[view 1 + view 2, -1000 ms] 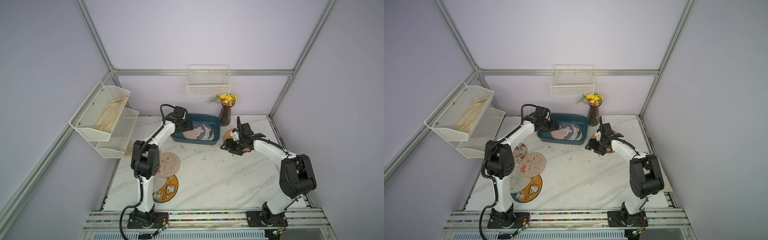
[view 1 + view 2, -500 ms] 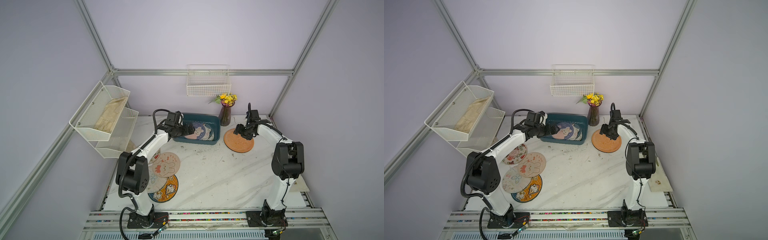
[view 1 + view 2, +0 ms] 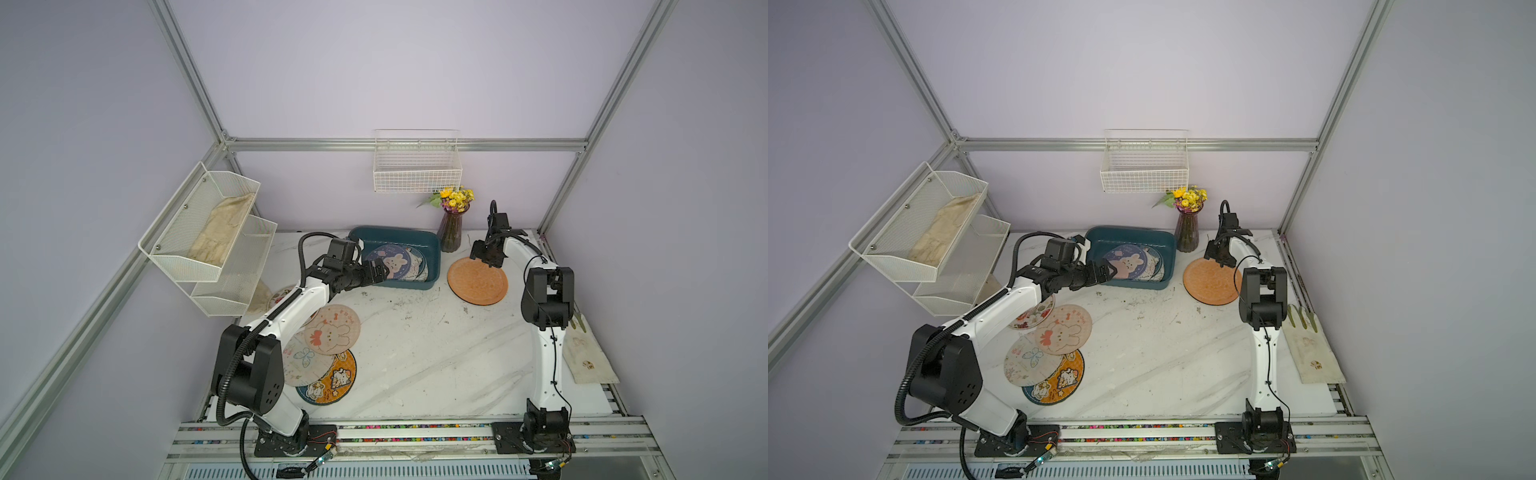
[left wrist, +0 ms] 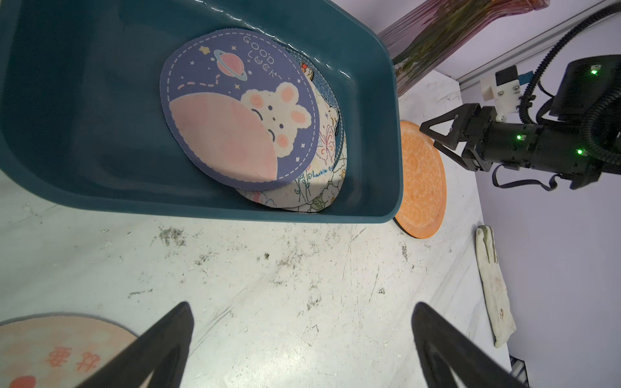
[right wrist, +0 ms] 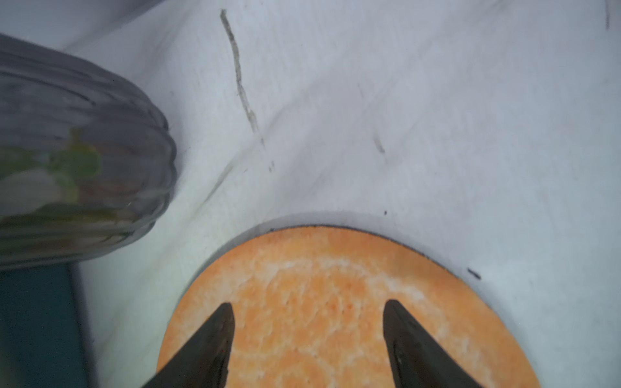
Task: Put the coasters into the storage box
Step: Move the coaster to the center of the board.
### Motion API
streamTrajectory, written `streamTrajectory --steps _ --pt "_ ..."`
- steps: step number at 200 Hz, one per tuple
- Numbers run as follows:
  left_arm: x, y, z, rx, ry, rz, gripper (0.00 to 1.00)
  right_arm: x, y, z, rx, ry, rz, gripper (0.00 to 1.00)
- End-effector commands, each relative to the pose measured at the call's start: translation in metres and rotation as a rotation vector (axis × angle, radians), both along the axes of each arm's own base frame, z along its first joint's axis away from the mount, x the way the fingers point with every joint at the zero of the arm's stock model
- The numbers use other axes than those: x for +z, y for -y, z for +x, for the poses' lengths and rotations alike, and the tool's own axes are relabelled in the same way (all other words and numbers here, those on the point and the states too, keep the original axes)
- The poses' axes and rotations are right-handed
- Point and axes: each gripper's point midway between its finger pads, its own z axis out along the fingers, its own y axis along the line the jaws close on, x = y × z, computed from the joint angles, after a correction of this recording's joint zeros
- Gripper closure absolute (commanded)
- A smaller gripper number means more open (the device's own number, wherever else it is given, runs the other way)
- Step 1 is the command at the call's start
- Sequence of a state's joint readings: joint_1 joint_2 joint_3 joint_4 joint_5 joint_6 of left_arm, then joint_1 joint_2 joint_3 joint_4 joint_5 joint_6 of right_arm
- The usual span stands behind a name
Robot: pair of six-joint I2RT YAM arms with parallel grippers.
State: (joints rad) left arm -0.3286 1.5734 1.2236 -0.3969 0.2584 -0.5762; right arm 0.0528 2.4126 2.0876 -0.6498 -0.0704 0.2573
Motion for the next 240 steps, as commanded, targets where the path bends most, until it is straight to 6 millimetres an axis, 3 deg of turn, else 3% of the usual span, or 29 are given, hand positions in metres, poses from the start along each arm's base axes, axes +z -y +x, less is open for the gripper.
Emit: streamTrajectory --steps 1,57,96,127,184,240 --pt "0.012 0.0 -0.007 0.006 0.043 -0.033 0.0 -0.005 0.014 0.005 0.003 -0.023 -0.047 0.28" --pt "0.006 0.002 -0.011 0.002 0.025 -0.046 0.0 -0.024 0.022 0.025 0.021 -0.016 -0.067 0.27" --pt "0.005 0.002 -0.01 0.002 0.023 -0.046 0.0 -0.039 0.016 0.024 0.055 -0.06 -0.049 0.26" --pt "0.003 0.004 -0.009 -0.003 0.017 -0.048 0.0 -0.046 0.008 0.009 0.103 -0.12 -0.041 0.26" --pt "0.002 0.01 -0.004 -0.022 0.017 -0.064 0.0 -0.062 -0.011 -0.038 0.229 -0.273 -0.029 0.27" --pt "0.001 0.013 -0.004 -0.042 0.013 -0.072 0.0 -0.061 -0.025 -0.073 0.304 -0.339 -0.003 0.27"
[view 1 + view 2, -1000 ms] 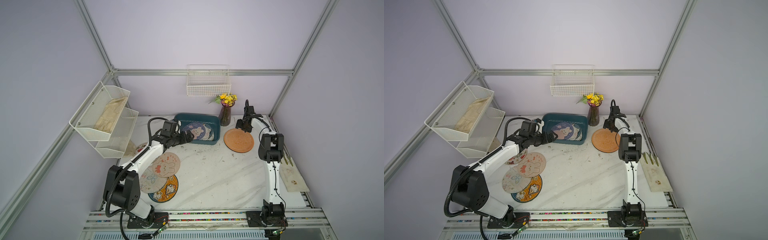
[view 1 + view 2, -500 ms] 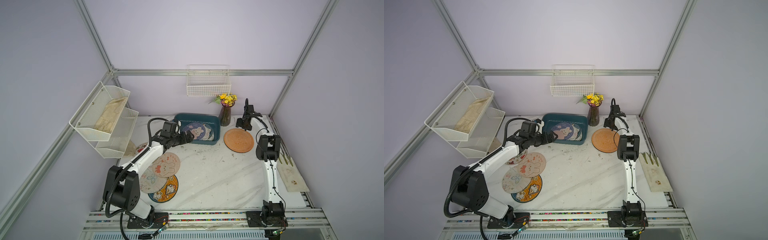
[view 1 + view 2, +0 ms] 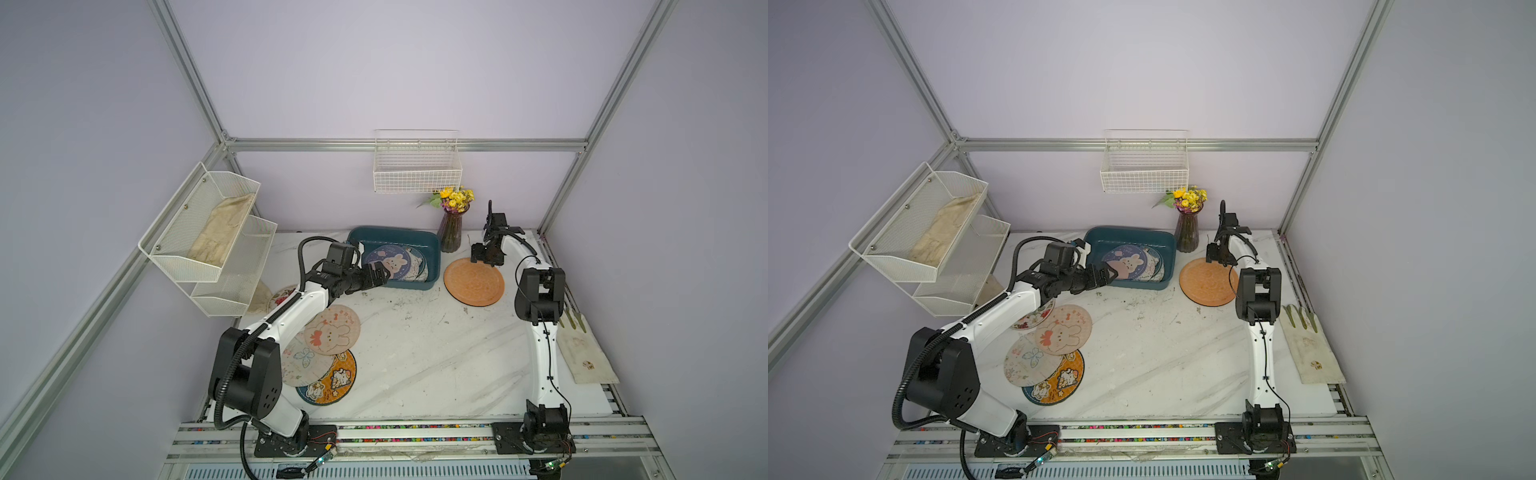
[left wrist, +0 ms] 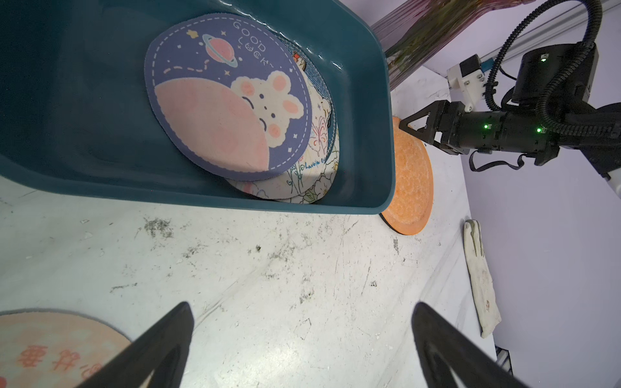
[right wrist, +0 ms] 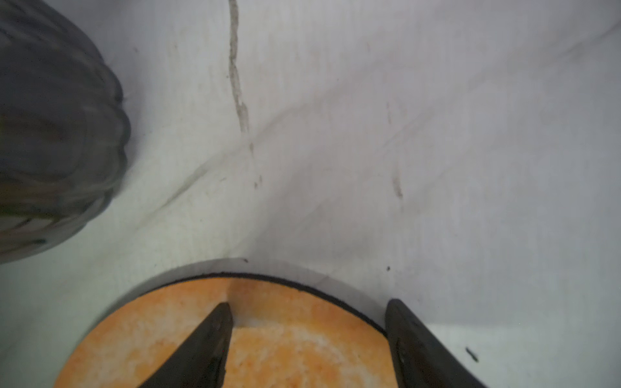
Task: Put the coasters into the storage box
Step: Move the coaster to the center of the board.
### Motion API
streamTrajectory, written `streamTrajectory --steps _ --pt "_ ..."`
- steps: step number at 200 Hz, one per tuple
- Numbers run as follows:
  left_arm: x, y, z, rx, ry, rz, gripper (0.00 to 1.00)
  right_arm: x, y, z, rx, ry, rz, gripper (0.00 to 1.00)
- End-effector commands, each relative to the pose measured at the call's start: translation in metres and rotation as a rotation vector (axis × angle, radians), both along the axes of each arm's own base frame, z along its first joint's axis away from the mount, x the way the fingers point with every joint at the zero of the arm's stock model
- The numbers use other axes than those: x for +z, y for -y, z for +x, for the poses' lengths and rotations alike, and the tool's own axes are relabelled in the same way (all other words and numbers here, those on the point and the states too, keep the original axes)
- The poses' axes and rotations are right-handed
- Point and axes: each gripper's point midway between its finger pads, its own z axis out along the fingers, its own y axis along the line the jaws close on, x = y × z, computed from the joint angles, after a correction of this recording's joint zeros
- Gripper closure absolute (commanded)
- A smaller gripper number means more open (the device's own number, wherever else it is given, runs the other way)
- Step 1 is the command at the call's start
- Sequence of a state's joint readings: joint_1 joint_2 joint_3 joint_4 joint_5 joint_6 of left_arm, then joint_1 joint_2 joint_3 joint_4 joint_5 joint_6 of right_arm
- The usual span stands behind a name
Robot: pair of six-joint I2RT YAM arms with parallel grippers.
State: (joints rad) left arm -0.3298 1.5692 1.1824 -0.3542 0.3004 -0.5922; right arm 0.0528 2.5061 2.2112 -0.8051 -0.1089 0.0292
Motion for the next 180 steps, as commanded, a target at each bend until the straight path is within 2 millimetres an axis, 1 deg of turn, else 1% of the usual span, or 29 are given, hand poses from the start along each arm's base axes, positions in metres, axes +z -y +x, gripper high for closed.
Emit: streamTrajectory --steps 1,23,36,52,62,77,85,103,137,160,180 --pt "0.007 0.007 0.001 -0.02 0.024 -0.035 0.0 -0.036 -0.019 -0.062 0.075 -0.239 0.045 0.28" --pt "0.008 0.009 -0.001 -0.029 0.025 -0.038 0.0 -0.034 -0.024 -0.073 0.097 -0.253 0.046 0.28" --pt "0.008 0.009 -0.002 -0.031 0.026 -0.039 0.0 -0.024 -0.024 -0.072 0.108 -0.233 0.043 0.27" --pt "0.009 0.008 -0.004 -0.034 0.027 -0.042 0.0 -0.005 -0.023 -0.058 0.074 -0.162 0.043 0.28" --pt "0.009 0.008 -0.006 -0.037 0.028 -0.041 0.0 0.005 -0.021 -0.049 0.053 -0.121 0.043 0.3" --pt "0.009 0.008 -0.007 -0.038 0.026 -0.041 0.0 0.014 -0.023 -0.036 0.026 -0.081 0.057 0.35" --pt "0.008 0.008 -0.008 -0.038 0.024 -0.042 0.0 0.016 -0.024 -0.031 0.008 -0.068 0.071 0.36" --pt "0.009 0.007 -0.008 -0.036 0.026 -0.041 0.0 0.016 -0.03 -0.021 -0.013 -0.044 0.104 0.39" --pt "0.01 0.006 -0.008 -0.033 0.029 -0.033 0.0 0.004 -0.046 -0.011 -0.007 -0.035 0.118 0.42" --pt "0.01 0.005 -0.009 -0.031 0.025 -0.031 0.0 0.001 -0.053 -0.005 -0.006 -0.019 0.122 0.42" --pt "0.009 0.005 -0.009 -0.03 0.022 -0.028 0.0 -0.003 -0.058 -0.001 0.005 -0.012 0.106 0.38"
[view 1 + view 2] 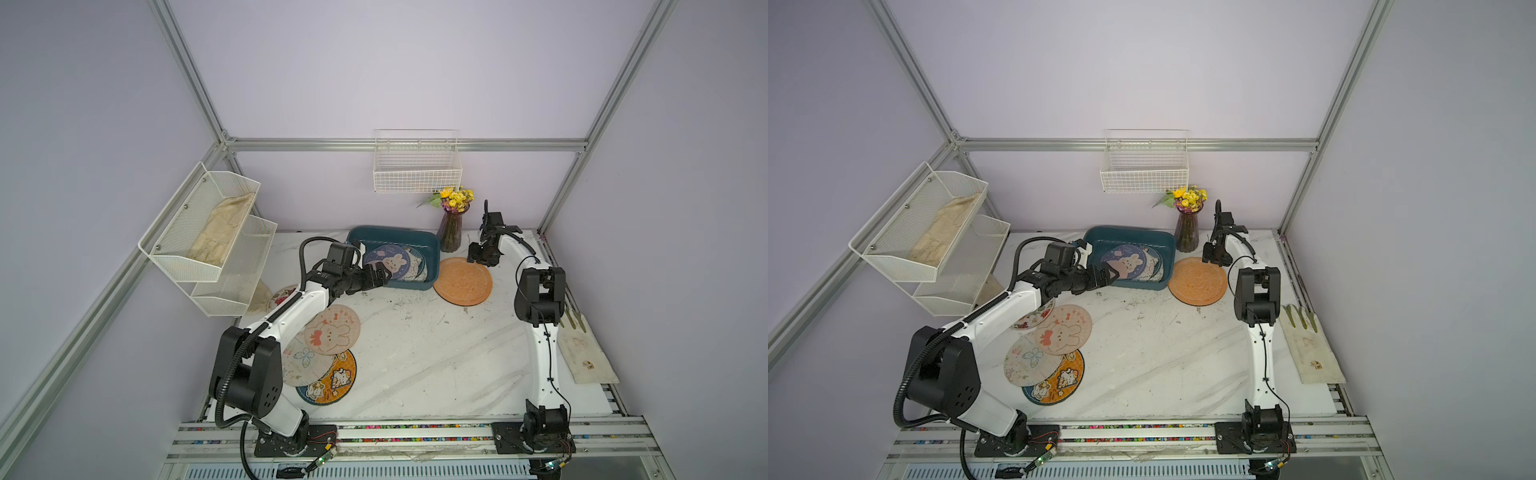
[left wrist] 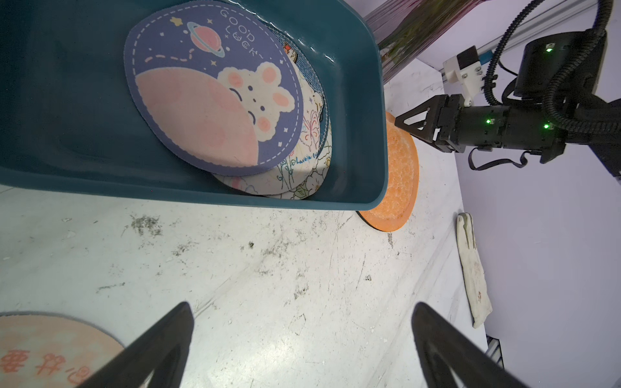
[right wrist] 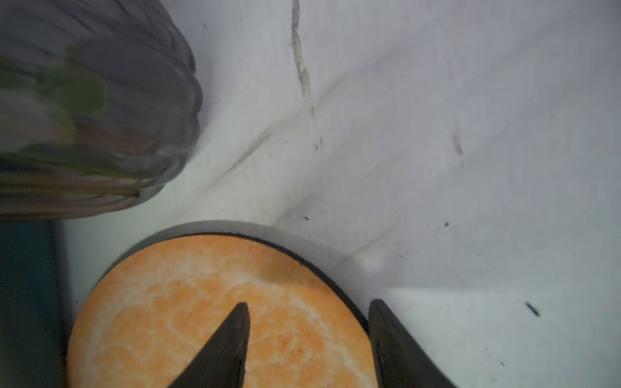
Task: Put the coasters into the storage box
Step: Move the coaster to the center of the board.
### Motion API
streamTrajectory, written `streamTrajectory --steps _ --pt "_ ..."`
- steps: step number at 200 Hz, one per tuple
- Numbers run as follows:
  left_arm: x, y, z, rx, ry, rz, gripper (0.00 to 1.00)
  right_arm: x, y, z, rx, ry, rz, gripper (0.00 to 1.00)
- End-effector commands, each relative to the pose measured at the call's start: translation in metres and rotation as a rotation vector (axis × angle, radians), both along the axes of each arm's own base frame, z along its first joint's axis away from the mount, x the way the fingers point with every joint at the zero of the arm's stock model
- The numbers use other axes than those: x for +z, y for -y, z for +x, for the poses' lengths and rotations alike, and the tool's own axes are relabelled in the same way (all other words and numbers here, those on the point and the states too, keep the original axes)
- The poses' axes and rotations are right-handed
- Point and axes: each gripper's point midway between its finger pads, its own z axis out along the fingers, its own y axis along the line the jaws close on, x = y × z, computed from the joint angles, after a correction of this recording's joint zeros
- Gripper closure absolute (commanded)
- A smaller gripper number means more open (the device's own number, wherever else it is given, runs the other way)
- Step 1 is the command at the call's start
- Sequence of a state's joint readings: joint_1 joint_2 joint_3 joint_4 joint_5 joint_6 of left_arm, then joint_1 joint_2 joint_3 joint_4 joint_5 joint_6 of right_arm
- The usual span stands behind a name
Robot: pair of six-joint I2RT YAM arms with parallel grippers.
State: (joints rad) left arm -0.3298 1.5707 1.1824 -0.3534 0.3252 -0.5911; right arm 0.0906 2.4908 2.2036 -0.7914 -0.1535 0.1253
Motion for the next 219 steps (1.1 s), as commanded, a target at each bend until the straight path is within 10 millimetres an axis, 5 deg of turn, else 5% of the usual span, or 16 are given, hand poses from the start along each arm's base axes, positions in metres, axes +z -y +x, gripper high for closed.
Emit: streamTrajectory --steps 1,57,120,219 --pt "0.008 0.001 -0.007 -0.01 0.027 -0.013 0.0 -0.01 -0.029 0.0 0.04 -0.015 0.026 0.38" --pt "0.008 0.002 -0.004 -0.009 0.025 -0.011 0.0 -0.003 -0.032 0.014 0.007 0.066 0.003 0.3" --pt "0.009 0.002 -0.002 -0.009 0.029 -0.005 0.0 0.012 -0.038 0.021 -0.035 0.156 0.057 0.32" --pt "0.007 0.002 -0.002 -0.011 0.024 0.0 0.0 -0.025 -0.058 0.015 0.016 0.088 0.018 0.38"
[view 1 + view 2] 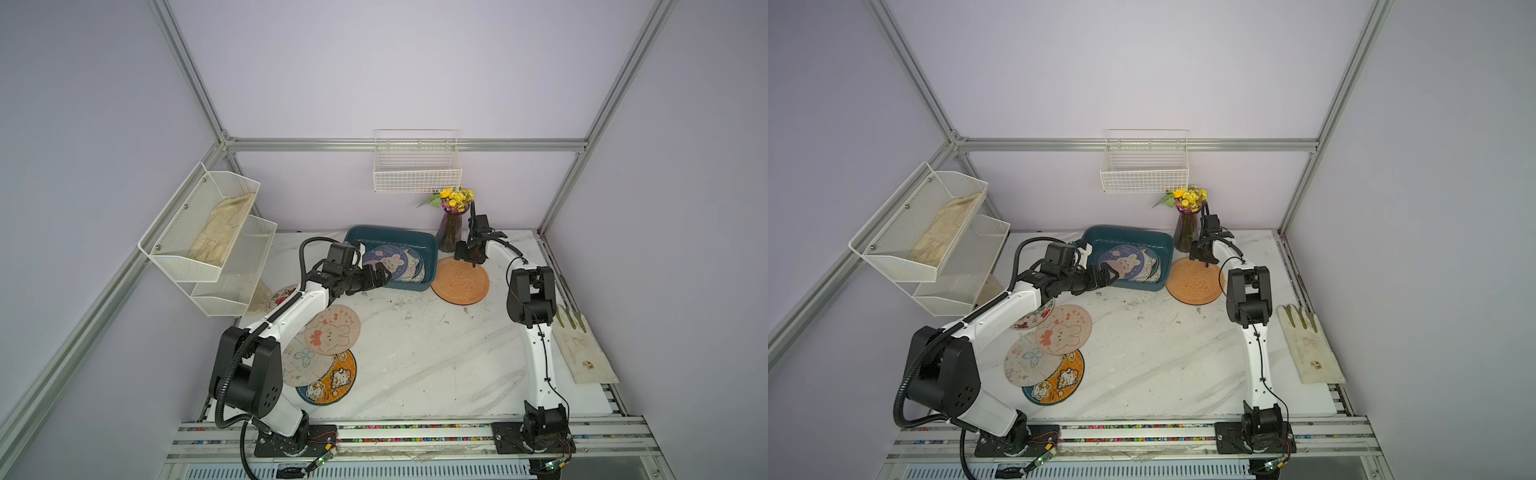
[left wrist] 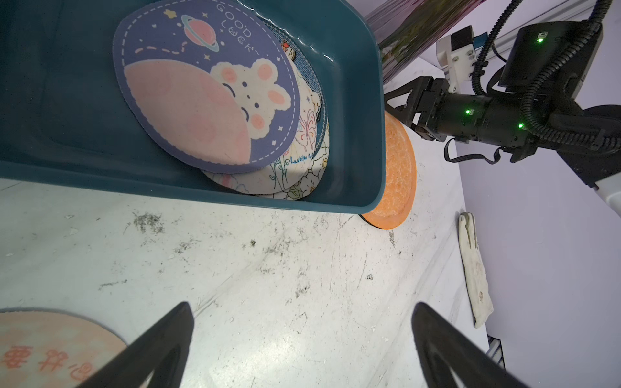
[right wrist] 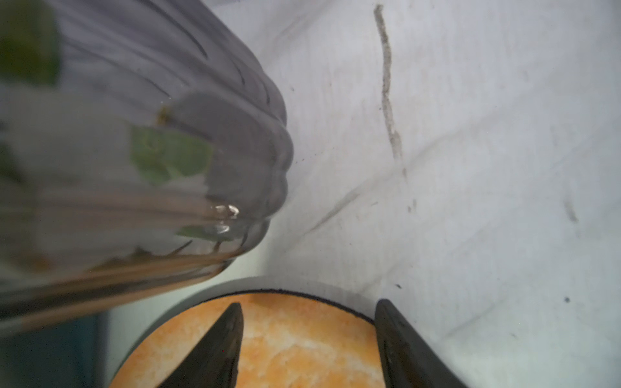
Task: Put the coasters into the storage box
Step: Move the coaster to the center of the board.
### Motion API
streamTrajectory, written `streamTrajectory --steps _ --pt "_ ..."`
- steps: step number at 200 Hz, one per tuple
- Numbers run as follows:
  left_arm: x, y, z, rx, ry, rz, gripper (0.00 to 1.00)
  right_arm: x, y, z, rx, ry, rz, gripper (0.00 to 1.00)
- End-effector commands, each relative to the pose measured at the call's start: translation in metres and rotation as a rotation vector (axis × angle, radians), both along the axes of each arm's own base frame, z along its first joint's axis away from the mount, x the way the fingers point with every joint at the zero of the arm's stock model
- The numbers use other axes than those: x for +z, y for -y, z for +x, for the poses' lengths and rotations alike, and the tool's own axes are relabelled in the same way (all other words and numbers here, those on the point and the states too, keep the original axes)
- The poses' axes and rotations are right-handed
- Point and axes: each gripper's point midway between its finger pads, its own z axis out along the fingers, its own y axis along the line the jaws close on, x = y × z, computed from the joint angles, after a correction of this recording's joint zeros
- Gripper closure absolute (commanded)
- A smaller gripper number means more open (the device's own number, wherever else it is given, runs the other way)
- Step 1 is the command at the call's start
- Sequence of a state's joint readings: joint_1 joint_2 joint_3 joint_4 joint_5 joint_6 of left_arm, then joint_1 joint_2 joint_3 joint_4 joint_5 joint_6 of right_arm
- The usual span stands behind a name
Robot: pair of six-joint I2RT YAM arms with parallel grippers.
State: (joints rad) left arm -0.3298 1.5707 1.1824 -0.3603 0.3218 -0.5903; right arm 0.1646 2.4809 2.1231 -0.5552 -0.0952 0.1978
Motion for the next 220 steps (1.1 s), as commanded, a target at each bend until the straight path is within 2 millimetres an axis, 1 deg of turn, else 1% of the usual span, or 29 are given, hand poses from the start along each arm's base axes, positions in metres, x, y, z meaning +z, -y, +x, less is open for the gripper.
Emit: streamTrajectory --steps 1,57,102,149,189,220 --pt "0.008 0.002 -0.001 -0.014 0.029 -0.005 0.0 -0.028 -0.02 -0.013 0.034 -0.072 0.013 0.38" --pt "0.007 0.0 -0.003 -0.008 0.024 0.006 0.0 -0.045 -0.032 -0.017 0.076 -0.121 0.0 0.34" --pt "0.004 0.001 -0.001 -0.007 0.015 0.008 0.0 -0.052 -0.038 -0.021 0.111 -0.153 -0.062 0.35" --pt "0.003 0.002 0.002 -0.007 0.015 0.008 0.0 -0.066 -0.031 -0.038 0.147 -0.224 -0.177 0.36" --pt "0.002 0.003 0.005 -0.01 0.011 0.009 0.0 -0.079 -0.021 -0.056 0.182 -0.288 -0.262 0.35" --pt "0.002 0.005 0.008 -0.014 0.012 0.006 0.0 -0.078 -0.02 -0.069 0.212 -0.325 -0.277 0.35"
